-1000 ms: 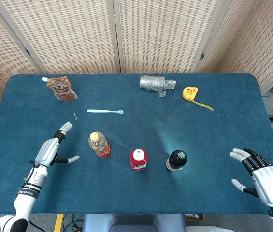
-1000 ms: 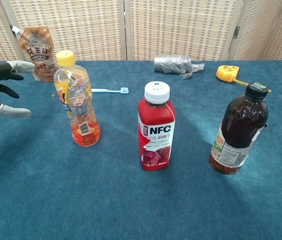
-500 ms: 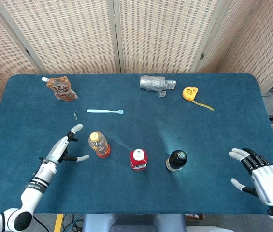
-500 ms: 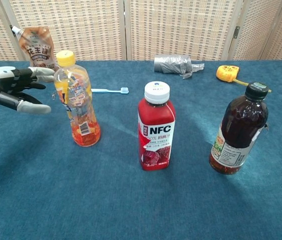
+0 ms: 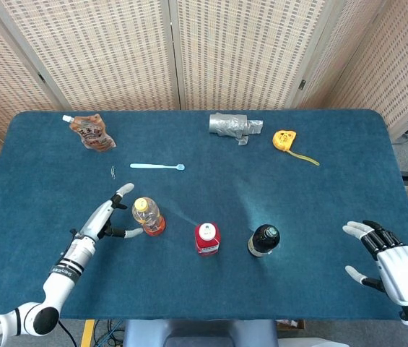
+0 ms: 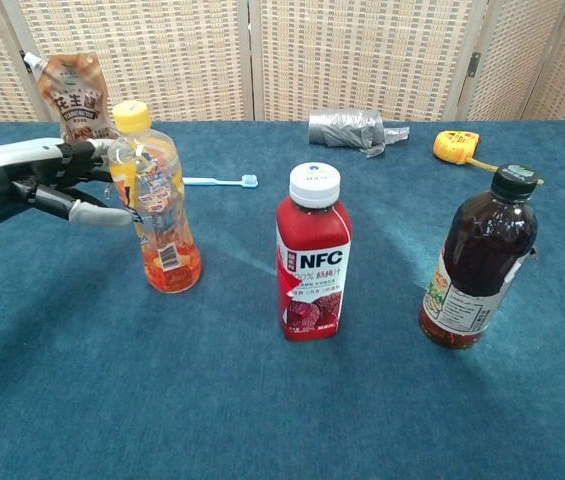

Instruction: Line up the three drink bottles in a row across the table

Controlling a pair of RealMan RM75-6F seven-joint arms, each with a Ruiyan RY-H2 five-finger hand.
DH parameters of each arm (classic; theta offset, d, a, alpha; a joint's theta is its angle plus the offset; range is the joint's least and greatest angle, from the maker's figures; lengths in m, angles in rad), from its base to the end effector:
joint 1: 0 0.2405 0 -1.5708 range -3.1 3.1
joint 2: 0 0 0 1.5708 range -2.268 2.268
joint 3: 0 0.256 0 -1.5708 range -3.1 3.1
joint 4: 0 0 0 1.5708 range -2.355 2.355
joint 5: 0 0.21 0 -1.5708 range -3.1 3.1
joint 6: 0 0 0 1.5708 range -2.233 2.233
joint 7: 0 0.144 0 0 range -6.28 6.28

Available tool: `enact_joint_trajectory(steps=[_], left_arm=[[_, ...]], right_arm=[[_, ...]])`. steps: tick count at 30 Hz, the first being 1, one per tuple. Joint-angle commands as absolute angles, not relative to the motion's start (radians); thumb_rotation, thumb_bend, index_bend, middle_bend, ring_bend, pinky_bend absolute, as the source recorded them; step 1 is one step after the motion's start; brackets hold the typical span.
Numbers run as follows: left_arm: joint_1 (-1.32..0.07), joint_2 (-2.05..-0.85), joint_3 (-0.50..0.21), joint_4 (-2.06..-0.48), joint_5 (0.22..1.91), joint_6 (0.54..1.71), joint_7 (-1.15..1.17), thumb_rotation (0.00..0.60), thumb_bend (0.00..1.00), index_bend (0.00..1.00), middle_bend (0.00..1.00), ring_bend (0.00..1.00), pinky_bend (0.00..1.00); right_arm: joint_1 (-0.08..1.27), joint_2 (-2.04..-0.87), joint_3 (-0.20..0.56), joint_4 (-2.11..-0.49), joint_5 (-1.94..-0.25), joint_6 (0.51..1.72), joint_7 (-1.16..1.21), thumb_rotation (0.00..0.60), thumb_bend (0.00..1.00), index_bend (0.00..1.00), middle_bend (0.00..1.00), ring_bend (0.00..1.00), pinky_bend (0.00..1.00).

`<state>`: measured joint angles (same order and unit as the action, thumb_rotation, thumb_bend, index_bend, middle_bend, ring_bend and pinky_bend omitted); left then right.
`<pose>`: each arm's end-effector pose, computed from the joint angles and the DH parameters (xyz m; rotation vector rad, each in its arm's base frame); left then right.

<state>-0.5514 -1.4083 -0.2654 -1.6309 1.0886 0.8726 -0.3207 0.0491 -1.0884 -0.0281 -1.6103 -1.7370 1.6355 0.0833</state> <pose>-0.1885 0.3206 0.0220 -1.3864 -1.7592 -1.2414 -0.2861 -0.1503 0.1643 1.5099 -0.8327 1.0933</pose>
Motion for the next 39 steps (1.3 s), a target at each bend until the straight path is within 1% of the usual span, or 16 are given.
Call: enact_joint_trajectory(steps=[1,6,11,14,18,20,22,31,39], left_arm=[[-0.555,-1.412,-0.266,-1.63,1.082,0.87,-0.323,0.6,0.11,0.0,0.0,0.03,0.19],[-0.566,-1.422,-0.268,-1.625,1.075,0.867,-0.321,0.6,0.11,0.03,0.01,0.05,0.19],[-0.577,-1.44,-0.275,-1.617,1.063,0.873,-0.313,0.6,0.11,0.12,0.09,0.1,0.19],[-0.579,-1.446,-0.277,-1.618,1.063,0.88,-0.314,0.6,0.11,0.2,0.17,0.14,0.19],[-0.583,-1.458,-0.279,-1.615,1.058,0.891,-0.306,0.6,0.11,0.39,0.32,0.22,0.2],[-0.585,-1.465,-0.278,-1.614,1.053,0.897,-0.293,0.6,0.11,0.47,0.36,0.26,0.22],[-0.588,-1.472,-0.277,-1.613,1.049,0.904,-0.282,0.6,0.11,0.51,0.4,0.28,0.22],[-0.585,-1.495,-0.281,-1.61,1.041,0.955,-0.245,0.6,0.11,0.61,0.49,0.34,0.26],[-0.559,-1.471,-0.271,-1.659,1.084,1.0,-0.245,0.6,0.11,0.62,0.5,0.34,0.26]], right_arm=[[0.049,-1.088,-0.027,-1.61,-1.736,1.634,0.085,0.6,0.12,0.29,0.27,0.17,0.34],[0.049,-1.089,-0.026,-1.61,-1.737,1.631,0.085,0.6,0.12,0.29,0.27,0.17,0.34],[0.049,-1.089,-0.025,-1.61,-1.738,1.629,0.085,0.6,0.12,0.29,0.27,0.17,0.34],[0.048,-1.089,-0.024,-1.61,-1.738,1.63,0.086,0.6,0.12,0.29,0.27,0.17,0.34],[0.047,-1.088,-0.023,-1.61,-1.741,1.631,0.087,0.6,0.12,0.29,0.27,0.17,0.34],[0.047,-1.088,-0.023,-1.609,-1.742,1.632,0.088,0.6,0.12,0.29,0.27,0.17,0.34],[0.046,-1.087,-0.023,-1.609,-1.743,1.633,0.088,0.6,0.12,0.29,0.27,0.17,0.34],[0.045,-1.084,-0.021,-1.61,-1.742,1.634,0.093,0.6,0.12,0.29,0.27,0.17,0.34],[0.045,-1.085,-0.021,-1.609,-1.744,1.631,0.093,0.6,0.12,0.29,0.27,0.17,0.34]])
